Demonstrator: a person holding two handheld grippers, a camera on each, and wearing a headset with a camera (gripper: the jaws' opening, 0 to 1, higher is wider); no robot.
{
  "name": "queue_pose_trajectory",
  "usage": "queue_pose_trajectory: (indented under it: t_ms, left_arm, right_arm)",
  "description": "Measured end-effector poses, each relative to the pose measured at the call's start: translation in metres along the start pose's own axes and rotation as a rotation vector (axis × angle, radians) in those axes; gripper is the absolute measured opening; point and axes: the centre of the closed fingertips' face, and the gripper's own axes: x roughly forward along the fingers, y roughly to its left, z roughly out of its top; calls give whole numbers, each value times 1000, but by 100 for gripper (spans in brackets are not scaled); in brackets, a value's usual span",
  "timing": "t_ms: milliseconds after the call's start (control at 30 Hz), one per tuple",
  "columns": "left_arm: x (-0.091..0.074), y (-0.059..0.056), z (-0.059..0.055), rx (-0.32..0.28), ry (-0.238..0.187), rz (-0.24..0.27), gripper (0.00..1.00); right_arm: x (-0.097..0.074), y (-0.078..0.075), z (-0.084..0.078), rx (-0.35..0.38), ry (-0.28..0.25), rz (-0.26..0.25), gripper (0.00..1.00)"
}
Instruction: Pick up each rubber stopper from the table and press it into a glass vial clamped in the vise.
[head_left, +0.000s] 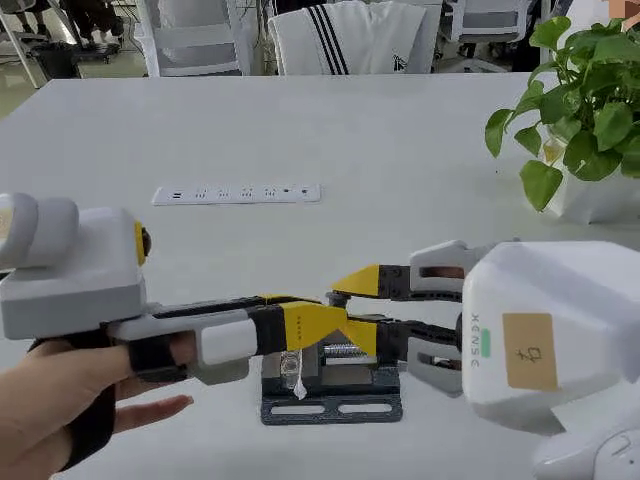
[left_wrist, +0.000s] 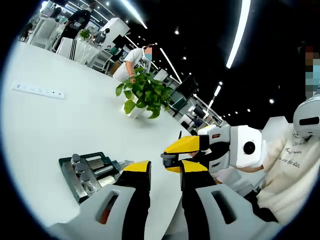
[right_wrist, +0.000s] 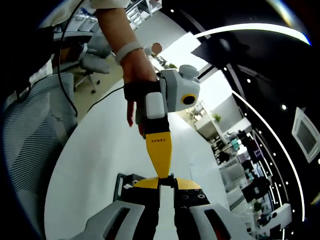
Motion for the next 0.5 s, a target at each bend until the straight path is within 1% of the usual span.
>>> queue_pose_trajectory:
  t_ms: [67, 233, 300, 400, 500]
  left_arm:
    - [1, 0, 0, 4, 1, 1, 19]
    - [1, -6, 1, -20, 5, -22, 16]
    - [1, -9, 1, -27, 5, -34, 14]
    - [0, -14, 1, -30, 3, -59, 8]
    - [-2, -14, 1, -33, 4, -58, 7]
  right_arm:
    - [0, -1, 0, -3, 0, -3, 5]
    - [-1, -2, 3, -36, -7, -8, 5]
    - [-2, -2, 4, -47, -9, -10, 5]
    - [-2, -2, 5, -66, -13, -10, 5]
    - [-2, -2, 7, -85, -20, -7, 5]
